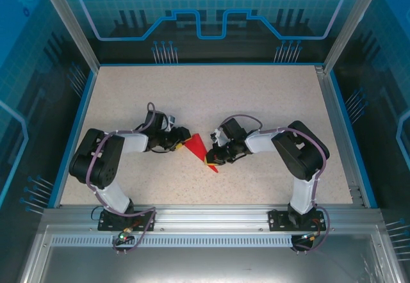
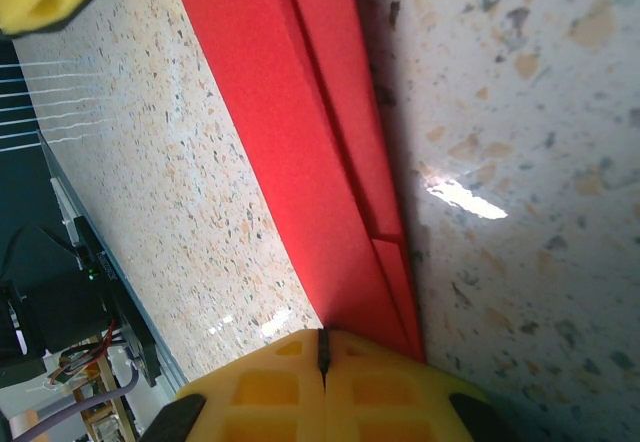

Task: Fold a paper plane with a square sheet of paper (pick it up from the middle)
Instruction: Fold the wing for the fifth time at the center of the table.

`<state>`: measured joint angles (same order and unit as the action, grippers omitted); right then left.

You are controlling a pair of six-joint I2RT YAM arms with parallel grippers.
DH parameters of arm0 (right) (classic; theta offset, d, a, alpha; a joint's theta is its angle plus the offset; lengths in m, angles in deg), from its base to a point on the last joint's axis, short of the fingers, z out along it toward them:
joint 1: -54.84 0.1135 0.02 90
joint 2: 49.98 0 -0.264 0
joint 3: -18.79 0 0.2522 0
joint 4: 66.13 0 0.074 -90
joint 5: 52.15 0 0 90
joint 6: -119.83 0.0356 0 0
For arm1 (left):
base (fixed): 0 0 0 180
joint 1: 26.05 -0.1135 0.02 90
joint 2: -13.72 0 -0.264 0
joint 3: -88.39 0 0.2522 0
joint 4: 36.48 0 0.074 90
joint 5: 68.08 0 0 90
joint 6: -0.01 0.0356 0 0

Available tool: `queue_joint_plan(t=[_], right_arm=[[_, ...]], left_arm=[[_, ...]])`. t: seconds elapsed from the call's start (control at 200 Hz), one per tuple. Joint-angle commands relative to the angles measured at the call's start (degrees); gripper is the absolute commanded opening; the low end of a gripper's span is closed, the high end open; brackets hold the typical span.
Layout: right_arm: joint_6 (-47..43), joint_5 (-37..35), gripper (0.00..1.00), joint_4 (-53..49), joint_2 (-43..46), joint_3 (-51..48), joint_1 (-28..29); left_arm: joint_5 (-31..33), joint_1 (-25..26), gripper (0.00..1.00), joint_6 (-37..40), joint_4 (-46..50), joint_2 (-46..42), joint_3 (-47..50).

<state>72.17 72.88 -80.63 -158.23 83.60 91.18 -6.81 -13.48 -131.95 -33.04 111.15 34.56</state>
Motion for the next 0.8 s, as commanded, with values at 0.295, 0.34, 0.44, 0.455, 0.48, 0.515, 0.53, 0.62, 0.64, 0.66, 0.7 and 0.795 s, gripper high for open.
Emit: queue_joint_plan(t=[0.295, 0.34, 0.44, 0.455, 0.48, 0.515, 0.53, 0.62, 0.64, 0.66, 0.7, 0.795], right_arm=[[-0.3, -3.6, 0.0, -10.0, -3.4, -1.1, 0.1], [-0.3, -3.6, 0.0, -9.9, -3.4, -1.0, 0.2], [-0.2, -3.9, 0.0, -10.1, -3.5, -1.0, 0.2], [-0.2, -4.0, 0.0, -10.1, -3.5, -1.0, 0.2], [-0.3, -4.0, 0.0, -10.1, -3.5, -1.0, 0.2], [-0.2, -4.0, 0.0, -10.0, -3.6, -1.0, 0.3], [-0.2, -4.0, 0.0, -10.0, -3.6, -1.0, 0.2], [-0.1, -4.0, 0.0, -9.9, -3.6, -1.1, 0.3], [-0.2, -4.0, 0.0, -9.9, -3.6, -1.1, 0.4], [-0.2, -4.1, 0.0, -9.9, -3.6, -1.2, 0.3], [-0.2, -4.1, 0.0, -9.9, -3.6, -1.3, 0.3], [-0.3, -4.0, 0.0, -10.2, -3.6, -1.4, 0.3]], left_arm=[[3.1, -4.0, 0.53, 3.6, 9.8, -10.2, -0.7], [2.4, -3.8, 0.52, 2.7, 9.3, -11.6, -0.2], [0.5, -1.9, 0.5, 0.8, 7.1, -13.7, 1.1], [0.4, -1.4, 0.5, 0.6, 6.9, -13.7, 1.1], [0.2, -0.4, 0.49, 0.5, 6.7, -13.9, 1.1], [-0.3, 1.1, 0.49, 0.5, 6.2, -13.7, 1.1], [-0.5, 1.8, 0.49, 0.4, 5.8, -13.6, 1.1], [-1.2, 5.6, 0.49, 0.1, 3.6, -11.6, 0.5], [-1.2, 6.4, 0.49, 0.1, 3.0, -11.0, 0.2], [-1.1, 6.9, 0.49, 0.0, 2.6, -10.3, 0.1], [-1.2, 7.9, 0.49, -0.1, 1.4, -8.7, -0.5], [-1.3, 8.5, 0.49, -0.8, -1.3, -4.7, -1.3]])
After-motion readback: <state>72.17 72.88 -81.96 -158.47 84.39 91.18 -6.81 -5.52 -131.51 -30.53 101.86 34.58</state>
